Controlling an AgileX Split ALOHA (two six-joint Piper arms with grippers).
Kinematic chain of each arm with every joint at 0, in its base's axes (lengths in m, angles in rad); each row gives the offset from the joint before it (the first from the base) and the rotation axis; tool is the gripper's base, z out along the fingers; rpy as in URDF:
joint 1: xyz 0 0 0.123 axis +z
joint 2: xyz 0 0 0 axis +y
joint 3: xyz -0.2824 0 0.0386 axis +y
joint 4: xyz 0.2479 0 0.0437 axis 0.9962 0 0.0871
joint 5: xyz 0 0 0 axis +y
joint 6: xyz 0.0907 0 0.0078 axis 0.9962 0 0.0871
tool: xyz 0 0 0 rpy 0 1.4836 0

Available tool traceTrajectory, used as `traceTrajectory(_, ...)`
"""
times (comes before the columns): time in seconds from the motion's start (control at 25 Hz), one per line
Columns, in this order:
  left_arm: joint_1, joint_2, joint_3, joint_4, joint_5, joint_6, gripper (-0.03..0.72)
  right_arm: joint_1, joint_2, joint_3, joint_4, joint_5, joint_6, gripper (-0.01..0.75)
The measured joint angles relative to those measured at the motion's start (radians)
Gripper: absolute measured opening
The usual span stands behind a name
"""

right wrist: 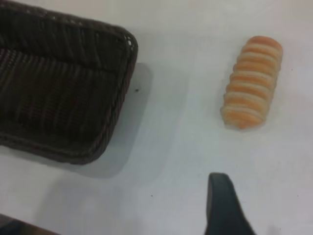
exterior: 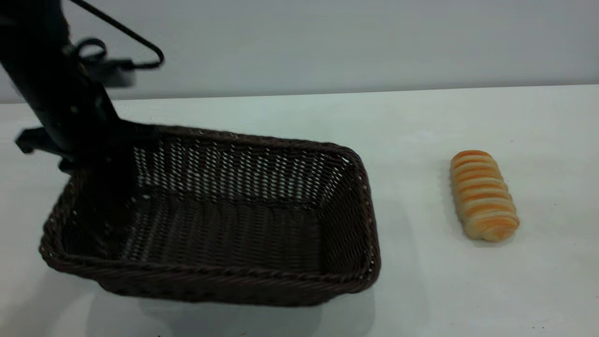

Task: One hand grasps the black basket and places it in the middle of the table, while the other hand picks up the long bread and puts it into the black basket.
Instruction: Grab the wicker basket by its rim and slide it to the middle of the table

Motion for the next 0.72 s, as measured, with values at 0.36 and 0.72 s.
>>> traceTrajectory(0.36,-0.048,0.103,-0.020,-0.064,-0.054,0.029,0.181,0.000,0.000,0.000,0.000,0.000,-0.002,0.420)
traceTrajectory(0.72,-0.052,0.109,-0.020,-0.085,-0.052,0.030,0.254,0.000,0.000,0.000,0.000,0.000,-0.003,0.420)
